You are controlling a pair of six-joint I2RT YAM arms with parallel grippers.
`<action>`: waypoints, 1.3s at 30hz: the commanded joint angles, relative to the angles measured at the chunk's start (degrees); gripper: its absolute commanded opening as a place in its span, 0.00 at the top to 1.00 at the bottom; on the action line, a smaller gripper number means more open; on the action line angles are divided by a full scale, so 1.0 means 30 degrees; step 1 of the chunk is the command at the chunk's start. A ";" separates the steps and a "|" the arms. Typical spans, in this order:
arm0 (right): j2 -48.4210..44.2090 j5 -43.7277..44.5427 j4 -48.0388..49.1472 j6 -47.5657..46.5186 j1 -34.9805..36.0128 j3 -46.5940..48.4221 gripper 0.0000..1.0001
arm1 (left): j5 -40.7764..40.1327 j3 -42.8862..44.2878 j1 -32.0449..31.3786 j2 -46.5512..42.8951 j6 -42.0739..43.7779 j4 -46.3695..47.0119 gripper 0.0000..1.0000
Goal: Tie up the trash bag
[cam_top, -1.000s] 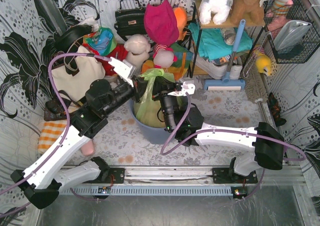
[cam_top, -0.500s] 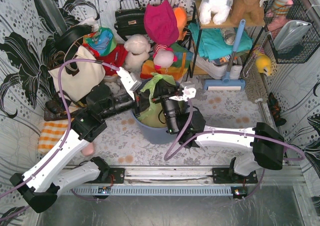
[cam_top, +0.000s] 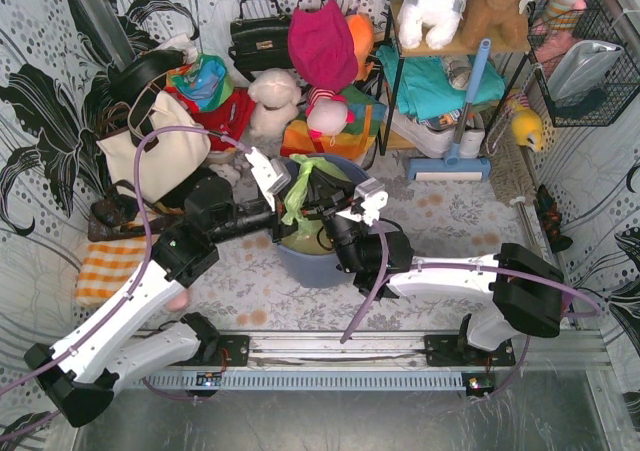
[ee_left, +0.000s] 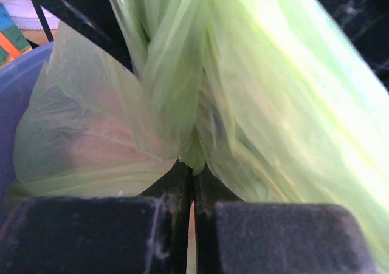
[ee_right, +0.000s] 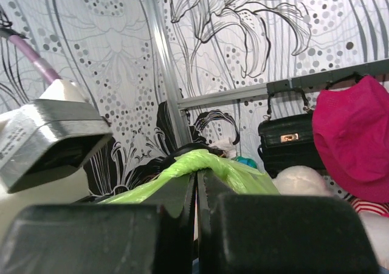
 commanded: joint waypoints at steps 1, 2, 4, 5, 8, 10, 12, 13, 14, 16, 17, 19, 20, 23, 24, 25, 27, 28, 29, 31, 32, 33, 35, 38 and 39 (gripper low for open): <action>0.0113 -0.1909 0.2746 -0.0383 -0.0068 0.0004 1.00 | -0.0355 -0.0519 -0.0034 -0.0349 -0.0266 0.0380 0.86; 0.0120 -0.1995 0.2746 -0.0417 -0.0061 -0.0039 1.00 | -0.0713 -0.0563 -0.0028 -0.0509 -0.0346 0.0437 0.81; 0.0084 -0.2178 0.2746 -0.0409 -0.0053 -0.0148 1.00 | -0.1528 -0.0656 -0.0032 -0.0928 -0.0532 0.0571 0.73; 0.0076 -0.2274 0.2750 -0.0427 -0.0066 -0.0223 1.00 | -0.1966 -0.0661 -0.0002 -0.1236 -0.0570 0.0603 0.69; -0.0010 -0.2452 0.2748 -0.0414 -0.0068 -0.0375 1.00 | -0.3146 -0.0498 -0.0026 -0.2299 -0.0617 0.0586 0.63; -0.0053 -0.2548 0.2774 -0.0449 -0.0068 -0.0408 1.00 | -0.3984 -0.0321 -0.0027 -0.3193 -0.0584 0.0482 0.58; -0.0084 -0.2674 0.2747 -0.0477 -0.0068 -0.0423 1.00 | -0.4909 -0.0059 -0.0016 -0.3916 -0.0555 0.0235 0.58; -0.0084 -0.2703 0.2772 -0.0506 -0.0068 -0.0437 1.00 | -0.5340 0.0080 -0.0033 -0.4261 -0.0554 0.0184 0.58; -0.0084 -0.2724 0.2775 -0.0524 -0.0068 -0.0439 1.00 | -0.5830 0.0185 -0.0031 -0.4586 -0.0623 0.0134 0.58; -0.0084 -0.2727 0.2775 -0.0594 -0.0068 -0.0439 1.00 | -0.7109 0.0342 -0.0030 -0.5179 -0.0983 0.0287 0.57; -0.0106 -0.2768 0.2775 -0.0571 -0.0068 -0.0461 1.00 | -0.8043 0.0362 -0.0034 -0.5499 -0.1336 0.0564 0.55; -0.0114 -0.2819 0.2776 -0.0570 -0.0068 -0.0490 1.00 | -1.0726 0.0548 -0.0033 -0.5842 -0.2451 0.1196 0.52; -0.0114 -0.2842 0.2775 -0.0568 -0.0068 -0.0497 1.00 | -1.1960 0.0716 -0.0006 -0.5828 -0.3186 0.1505 0.49; -0.0042 -0.2843 0.2775 -0.0566 -0.0068 -0.0470 1.00 | -1.3866 0.1963 -0.0035 -0.4752 -0.4817 0.1779 0.43; -0.0006 -0.2841 0.2797 -0.0553 -0.0068 -0.0443 1.00 | -1.4117 0.2578 -0.0035 -0.4131 -0.5207 0.1384 0.43; 0.0043 -0.2859 0.2818 -0.0541 -0.0068 -0.0399 1.00 | -1.4147 0.3200 -0.0028 -0.3435 -0.5556 0.1097 0.42; 0.0104 -0.2930 0.2809 -0.0479 -0.0068 -0.0359 1.00 | -1.3760 0.4179 -0.0034 -0.2205 -0.6276 0.0702 0.37; 0.0118 -0.2936 0.2805 -0.0480 -0.0068 -0.0330 1.00 | -1.3163 0.4426 -0.0013 -0.1770 -0.6425 0.0847 0.36; 0.0120 -0.2959 0.2819 -0.0510 -0.0068 -0.0322 1.00 | -1.2422 0.4497 -0.0018 -0.1488 -0.6565 0.1125 0.35; 0.0095 -0.2962 0.2810 -0.0495 -0.0068 -0.0322 1.00 | -1.1122 0.4311 -0.0027 -0.1254 -0.6866 0.1786 0.34; 0.0070 -0.2933 0.2816 -0.0508 -0.0068 -0.0347 1.00 | -1.0584 0.4204 -0.0019 -0.1189 -0.6935 0.1894 0.33; 0.0048 -0.2929 0.2821 -0.0535 -0.0068 -0.0336 1.00 | -1.0298 0.4154 -0.0018 -0.1075 -0.6966 0.1779 0.33; 0.0033 -0.2927 0.2805 -0.0443 -0.0068 -0.0351 1.00 | -0.9966 0.3819 -0.0030 -0.1038 -0.6870 0.1453 0.33; 0.0061 -0.2973 0.2832 -0.0405 -0.0068 -0.0323 1.00 | -0.9200 0.2696 -0.0019 -0.1362 -0.7038 0.1802 0.32; 0.0088 -0.2963 0.2834 -0.0376 -0.0068 -0.0322 1.00 | -0.8777 0.2428 -0.0033 -0.1455 -0.7158 0.2035 0.32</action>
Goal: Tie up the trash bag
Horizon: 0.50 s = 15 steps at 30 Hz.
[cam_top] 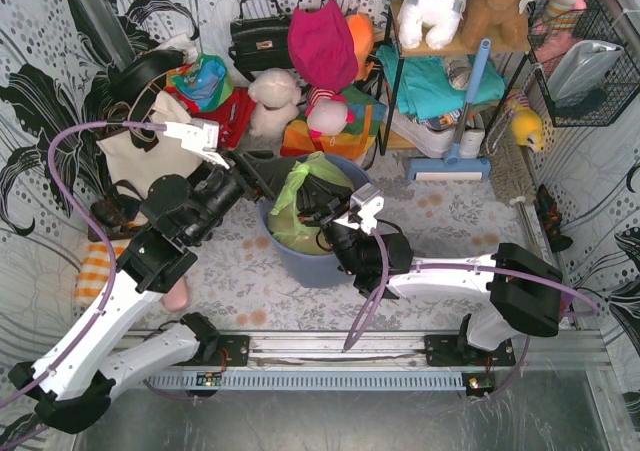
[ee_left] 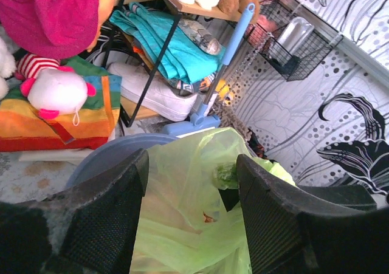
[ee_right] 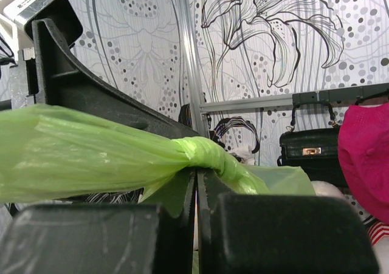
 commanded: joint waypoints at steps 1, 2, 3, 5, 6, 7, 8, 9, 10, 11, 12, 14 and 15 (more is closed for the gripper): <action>-0.0113 -0.0317 0.2306 -0.0153 -0.0061 0.0021 1.00 | 0.2035 -0.1118 -0.0020 -0.0622 -0.0649 0.1442 0.32; -0.0087 -0.0304 0.2309 -0.0139 -0.0053 0.0021 1.00 | 0.2302 -0.1303 -0.0033 -0.0758 -0.0798 0.1625 0.31; -0.0058 -0.0303 0.2309 -0.0093 -0.0055 0.0021 1.00 | 0.2548 -0.1462 -0.0035 -0.0805 -0.0941 0.1776 0.31; -0.0004 -0.0288 0.2309 -0.0108 -0.0068 0.0046 1.00 | 0.2972 -0.1876 -0.0020 -0.0945 -0.1220 0.2132 0.31; 0.0018 -0.0275 0.2309 -0.0101 -0.0061 0.0064 1.00 | 0.3152 -0.2072 -0.0033 -0.1073 -0.1323 0.2306 0.31; 0.0032 -0.0273 0.2309 -0.0129 -0.0049 0.0077 1.00 | 0.3200 -0.2275 -0.0035 -0.1163 -0.1431 0.2392 0.30; 0.0055 -0.0244 0.2309 -0.0110 -0.0066 0.0101 1.00 | 0.3279 -0.2447 -0.0035 -0.1284 -0.1511 0.2469 0.30; 0.0062 -0.0244 0.2284 -0.0130 -0.0064 0.0108 1.00 | 0.3362 -0.2582 -0.0028 -0.1354 -0.1594 0.2460 0.30; 0.0063 -0.0226 0.2284 -0.0136 -0.0068 0.0130 1.00 | 0.3417 -0.2709 -0.0020 -0.1447 -0.1678 0.2455 0.30; 0.0091 -0.0234 0.2281 -0.0137 -0.0068 0.0137 1.00 | 0.3449 -0.2860 -0.0033 -0.1535 -0.1765 0.2469 0.29; 0.0107 -0.0235 0.2288 -0.0137 -0.0068 0.0145 1.00 | 0.3479 -0.3008 -0.0020 -0.1641 -0.1879 0.2497 0.29; 0.0143 -0.0241 0.2280 -0.0137 -0.0061 0.0167 1.00 | 0.3632 -0.3323 -0.0023 -0.1785 -0.2111 0.2671 0.29; 0.0150 -0.0244 0.2284 -0.0133 -0.0067 0.0167 1.00 | 0.3813 -0.3494 -0.0026 -0.1764 -0.2240 0.2881 0.29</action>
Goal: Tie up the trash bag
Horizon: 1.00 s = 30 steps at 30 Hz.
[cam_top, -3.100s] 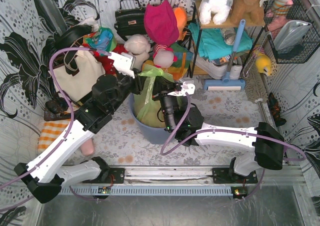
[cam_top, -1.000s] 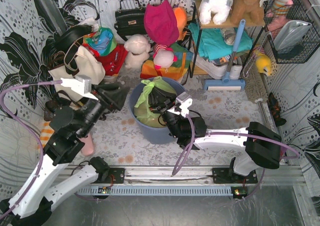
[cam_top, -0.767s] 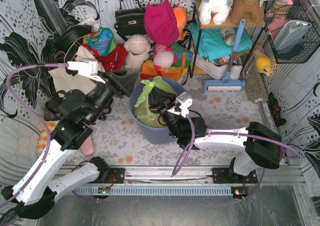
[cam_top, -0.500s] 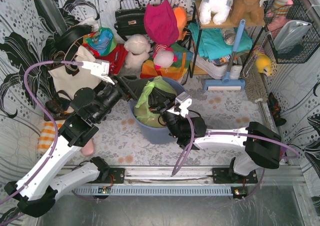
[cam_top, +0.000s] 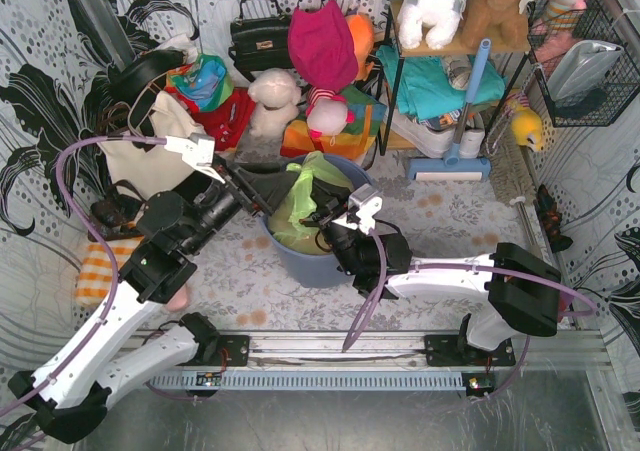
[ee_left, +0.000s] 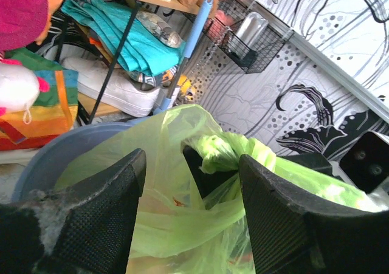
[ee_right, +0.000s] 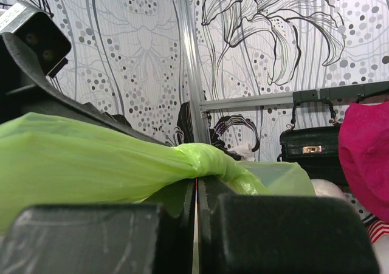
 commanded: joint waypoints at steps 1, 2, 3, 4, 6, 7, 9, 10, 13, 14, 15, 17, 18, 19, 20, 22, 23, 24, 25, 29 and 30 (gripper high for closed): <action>0.0023 -0.0218 0.2306 -0.0137 -0.0075 0.0182 1.00 | 0.1575 -0.0900 -0.0030 -0.0140 -0.0706 0.0515 0.29; 0.0049 -0.0219 0.2306 -0.0174 -0.0061 0.0182 1.00 | 0.1869 -0.0989 -0.0047 0.0008 -0.0874 0.0701 0.29; 0.0056 -0.0208 0.2310 -0.0142 -0.0074 0.0174 1.00 | 0.2287 -0.1055 -0.0049 0.0144 -0.1049 0.0863 0.29; 0.0056 -0.0211 0.2303 -0.0160 -0.0053 0.0155 1.00 | 0.2738 -0.1089 -0.0050 0.0242 -0.1250 0.1034 0.28; 0.0057 -0.0165 0.2302 -0.0135 -0.0075 0.0102 1.00 | 0.3443 -0.1225 -0.0049 0.0433 -0.1544 0.1387 0.27; 0.0057 -0.0157 0.2309 -0.0111 -0.0075 0.0095 1.00 | 0.3531 -0.1276 -0.0050 0.0432 -0.1605 0.1443 0.27; 0.0078 -0.0156 0.2324 -0.0081 -0.0076 0.0065 1.00 | 0.3526 -0.1436 -0.0050 0.0403 -0.1620 0.1539 0.27; 0.0092 -0.0171 0.2330 -0.0079 -0.0076 0.0065 1.00 | 0.3519 -0.1495 -0.0050 0.0395 -0.1607 0.1532 0.26; 0.0115 -0.0192 0.2331 -0.0018 -0.0054 0.0148 1.00 | 0.3325 -0.1466 -0.0046 0.0361 -0.1386 0.1245 0.26; 0.0141 -0.0212 0.2331 -0.0042 -0.0073 0.0178 1.00 | 0.2992 -0.1389 -0.0049 0.0243 -0.1245 0.0979 0.27; 0.0144 -0.0214 0.2331 -0.0001 -0.0075 0.0203 1.00 | 0.2676 -0.1255 -0.0050 0.0049 -0.1132 0.0715 0.27; 0.0118 -0.0271 0.2304 -0.0020 -0.0076 0.0237 1.00 | 0.1726 -0.0856 -0.0050 -0.0426 -0.0866 0.0008 0.29; 0.0115 -0.0295 0.2302 -0.0002 -0.0076 0.0240 1.00 | 0.1606 -0.0518 -0.0035 -0.0562 -0.0605 -0.0542 0.30; 0.0115 -0.0324 0.2302 0.0008 -0.0076 0.0259 1.00 | 0.1430 0.0000 -0.0030 -0.0608 -0.0279 -0.1200 0.31; 0.0115 -0.0364 0.2287 0.0016 -0.0068 0.0254 1.00 | 0.1265 0.0482 -0.0036 -0.0639 -0.0026 -0.1744 0.32; 0.0104 -0.0413 0.2288 0.0049 -0.0064 0.0269 1.00 | 0.0963 0.1119 -0.0049 -0.0811 0.0117 -0.2329 0.33; 0.0095 -0.0415 0.2300 0.0051 -0.0074 0.0270 1.00 | 0.0617 0.1340 -0.0050 -0.0950 0.0108 -0.2442 0.33; 0.0086 -0.0419 0.2302 0.0058 -0.0075 0.0273 1.00 | 0.0306 0.1488 -0.0050 -0.1092 0.0048 -0.2408 0.33; 0.0086 -0.0405 0.2302 0.0074 -0.0076 0.0270 1.00 | 0.0004 0.1668 -0.0050 -0.1190 -0.0048 -0.2397 0.33; 0.0111 -0.0405 0.2306 0.0165 -0.0061 0.0240 1.00 | -0.1718 0.2547 -0.0050 -0.0749 -0.0982 -0.2309 0.33; 0.0115 -0.0439 0.2321 0.0197 -0.0074 0.0240 1.00 | -0.1959 0.2774 -0.0050 -0.0426 -0.1326 -0.2307 0.33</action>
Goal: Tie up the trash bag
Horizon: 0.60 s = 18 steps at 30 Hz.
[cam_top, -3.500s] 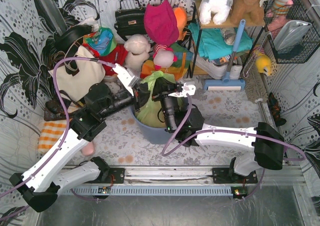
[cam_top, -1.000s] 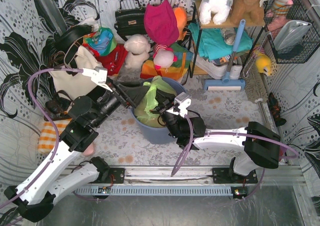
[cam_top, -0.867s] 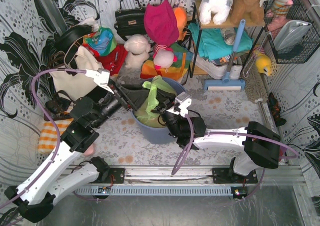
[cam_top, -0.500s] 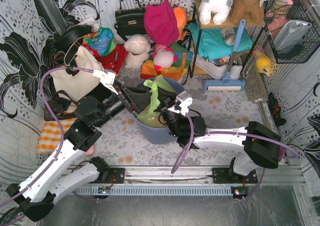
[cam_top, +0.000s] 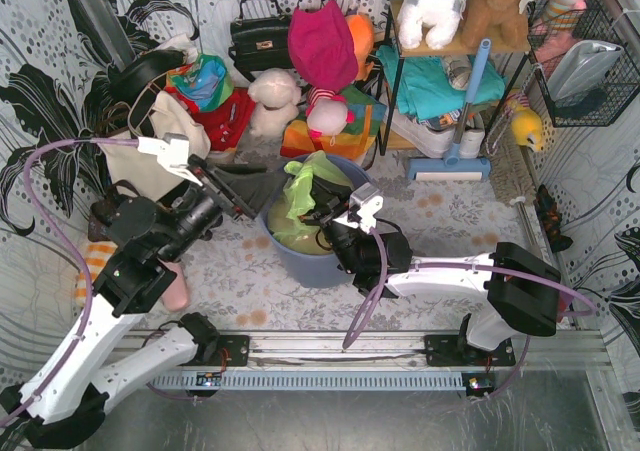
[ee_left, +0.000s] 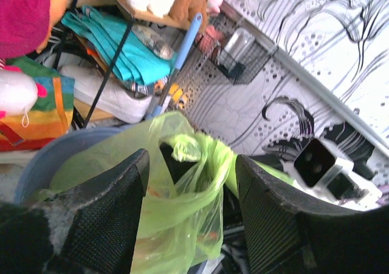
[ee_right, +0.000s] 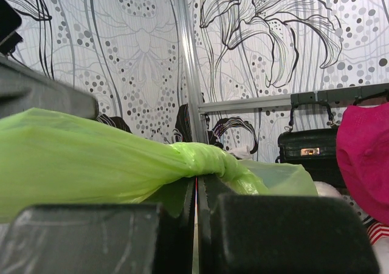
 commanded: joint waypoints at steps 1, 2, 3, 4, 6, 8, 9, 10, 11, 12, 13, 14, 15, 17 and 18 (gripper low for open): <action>0.0057 -0.0366 0.2166 0.0198 0.0100 0.0240 1.00 | -0.2023 0.1361 -0.0035 0.0858 -0.0930 0.0257 0.34; 0.0071 -0.0369 0.2179 0.0200 0.0114 0.0240 1.00 | -0.2118 0.1677 -0.0035 0.1239 -0.1280 0.0206 0.34; 0.0084 -0.0369 0.2185 0.0200 0.0101 0.0240 1.00 | -0.2291 0.1930 -0.0035 0.1649 -0.1646 0.0002 0.34; 0.0071 -0.0369 0.2178 0.0163 0.0100 0.0266 1.00 | -0.2396 0.2119 -0.0035 0.1982 -0.1970 -0.0207 0.34; 0.0042 -0.0369 0.2185 0.0180 0.0099 0.0244 1.00 | -0.2601 0.2272 -0.0035 0.2493 -0.2641 -0.0519 0.34; 0.0014 -0.0384 0.2186 0.0151 0.0114 0.0240 1.00 | -0.2703 0.2226 -0.0017 0.2779 -0.3075 -0.0680 0.35; 0.0000 -0.0356 0.2186 0.0150 0.0101 0.0240 1.00 | -0.2759 0.2200 -0.0033 0.2834 -0.3364 -0.0830 0.35; -0.0016 -0.0320 0.2186 0.0142 0.0100 0.0215 1.00 | -0.2737 0.2145 -0.0027 0.2844 -0.3572 -0.0926 0.36; -0.0029 -0.0264 0.2186 0.0163 0.0099 0.0190 1.00 | -0.2665 0.2058 -0.0034 0.2816 -0.3727 -0.0967 0.38; -0.0016 -0.0224 0.2186 0.0206 0.0099 0.0168 1.00 | -0.2608 0.1959 -0.0035 0.2772 -0.3918 -0.0972 0.39; -0.0022 -0.0197 0.2186 0.0197 0.0099 0.0154 1.00 | -0.2502 0.1841 -0.0035 0.2657 -0.4070 -0.0911 0.41; -0.0019 -0.0146 0.2186 0.0207 0.0099 0.0112 1.00 | -0.2383 0.1712 -0.0035 0.2573 -0.4137 -0.0808 0.42; -0.0004 -0.0107 0.2186 0.0226 0.0114 0.0096 1.00 | -0.2287 0.1586 -0.0035 0.2427 -0.4167 -0.0711 0.44; -0.0002 -0.0078 0.2186 0.0221 0.0100 0.0094 1.00 | -0.2214 0.1468 -0.0033 0.2232 -0.4307 -0.0651 0.49; 0.0024 -0.0069 0.2186 0.0213 0.0099 0.0116 1.00 | -0.2134 0.1420 -0.0031 0.2190 -0.4320 -0.0658 0.52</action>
